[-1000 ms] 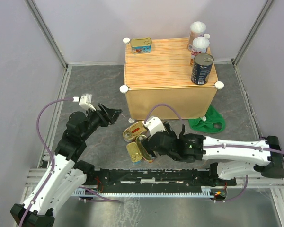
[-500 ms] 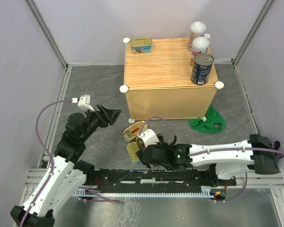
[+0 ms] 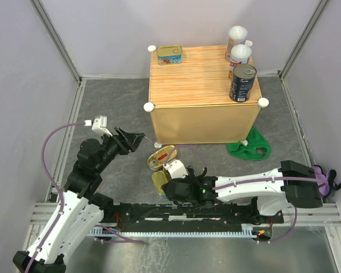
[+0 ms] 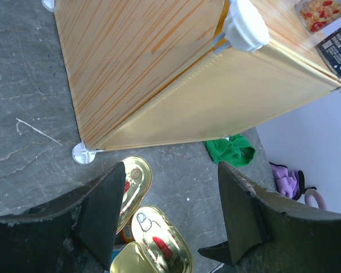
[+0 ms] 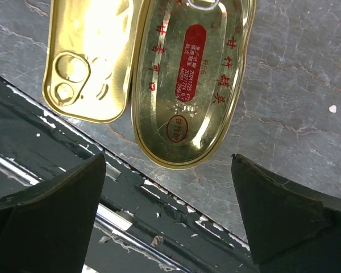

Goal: Place and organize the canned foods onto the counter
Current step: Pick up the canned food from the center of the board.

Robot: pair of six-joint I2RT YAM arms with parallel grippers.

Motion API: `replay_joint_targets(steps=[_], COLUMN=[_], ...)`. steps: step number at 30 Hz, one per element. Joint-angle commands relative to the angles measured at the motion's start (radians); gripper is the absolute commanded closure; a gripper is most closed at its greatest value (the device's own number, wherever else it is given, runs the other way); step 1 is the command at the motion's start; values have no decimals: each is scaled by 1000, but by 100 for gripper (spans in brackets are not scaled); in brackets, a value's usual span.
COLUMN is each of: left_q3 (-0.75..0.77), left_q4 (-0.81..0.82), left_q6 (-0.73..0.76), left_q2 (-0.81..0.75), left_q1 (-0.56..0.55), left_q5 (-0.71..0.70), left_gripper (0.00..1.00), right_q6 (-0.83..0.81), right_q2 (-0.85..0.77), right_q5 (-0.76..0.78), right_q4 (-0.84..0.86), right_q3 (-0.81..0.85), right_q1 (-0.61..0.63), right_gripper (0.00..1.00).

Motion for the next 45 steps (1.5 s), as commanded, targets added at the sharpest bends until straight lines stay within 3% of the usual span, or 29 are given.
replay_joint_targets(steps=[1, 16, 32, 34, 38, 45], left_q3=[-19, -37, 0, 2, 6, 13], left_q4=[22, 23, -31, -33, -36, -27], left_q6=[-27, -42, -9, -8, -4, -2], left_q2=[-8, -16, -9, -10, -6, -3], left_q1=[-3, -3, -3, -3, -3, -4], left_q5=[-10, -34, -53, -49, -47, -44], left_gripper=[28, 28, 28, 28, 28, 28], right_q6=[32, -3, -180, -186, -180, -142], right_q2=[20, 78, 137, 147, 145, 64], right_q5=[10, 65, 96, 98, 102, 113], right_q4=[65, 204, 522, 546, 547, 453], right_q3=[-19, -96, -172, -178, -182, -186], right_q1=[5, -25, -62, -63, -64, -65], right_gripper=[1, 3, 12, 21, 49, 70])
